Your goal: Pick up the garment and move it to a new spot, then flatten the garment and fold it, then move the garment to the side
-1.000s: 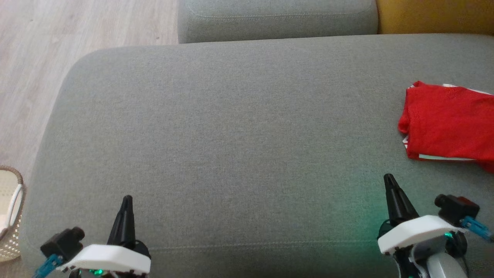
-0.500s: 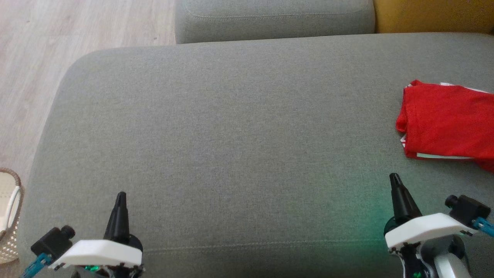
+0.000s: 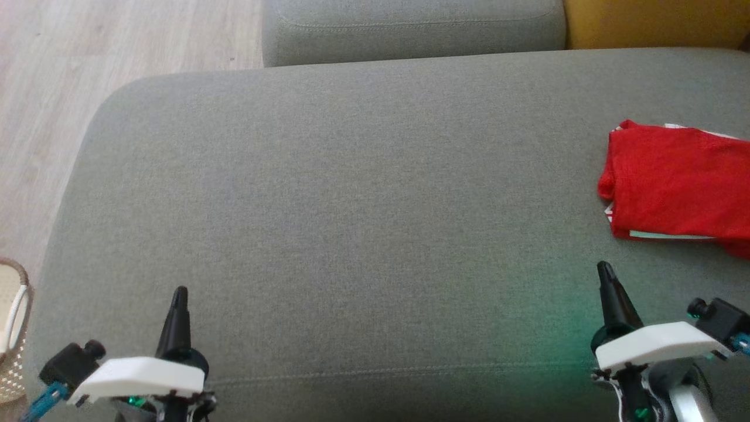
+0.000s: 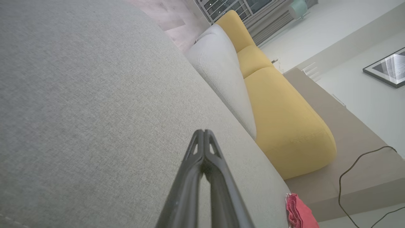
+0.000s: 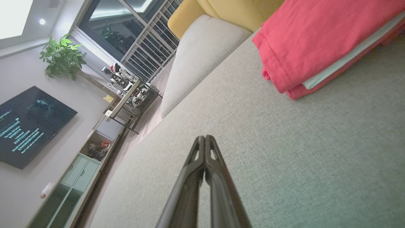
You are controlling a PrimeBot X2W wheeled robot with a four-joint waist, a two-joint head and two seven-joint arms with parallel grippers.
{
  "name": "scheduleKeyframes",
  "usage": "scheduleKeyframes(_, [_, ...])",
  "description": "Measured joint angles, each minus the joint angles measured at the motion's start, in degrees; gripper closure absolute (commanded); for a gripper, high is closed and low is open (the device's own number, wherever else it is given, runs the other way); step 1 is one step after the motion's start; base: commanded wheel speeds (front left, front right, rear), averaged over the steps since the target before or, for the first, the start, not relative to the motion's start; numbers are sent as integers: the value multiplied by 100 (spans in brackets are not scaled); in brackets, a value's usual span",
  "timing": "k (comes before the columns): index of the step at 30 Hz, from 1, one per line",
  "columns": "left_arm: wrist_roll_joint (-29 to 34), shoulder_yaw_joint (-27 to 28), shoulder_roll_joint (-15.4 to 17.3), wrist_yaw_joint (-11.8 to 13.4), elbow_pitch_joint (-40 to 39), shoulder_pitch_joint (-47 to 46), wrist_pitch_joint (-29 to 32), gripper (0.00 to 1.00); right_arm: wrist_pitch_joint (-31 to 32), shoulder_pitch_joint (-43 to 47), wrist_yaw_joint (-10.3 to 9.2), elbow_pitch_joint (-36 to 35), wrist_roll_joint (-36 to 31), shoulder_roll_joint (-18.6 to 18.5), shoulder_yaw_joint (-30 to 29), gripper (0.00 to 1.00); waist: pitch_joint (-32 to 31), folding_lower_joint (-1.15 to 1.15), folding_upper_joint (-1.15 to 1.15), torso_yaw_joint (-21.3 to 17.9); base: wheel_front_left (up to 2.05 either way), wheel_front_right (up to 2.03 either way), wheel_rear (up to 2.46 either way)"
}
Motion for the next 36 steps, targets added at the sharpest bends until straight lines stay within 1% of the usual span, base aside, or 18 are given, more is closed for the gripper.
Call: scheduleKeyframes(36, [-1969,301,2,-3,53,-255,560,100,560,-2,0,-153,2354,3,-196,100,3,0,0,-113,0,0,0])
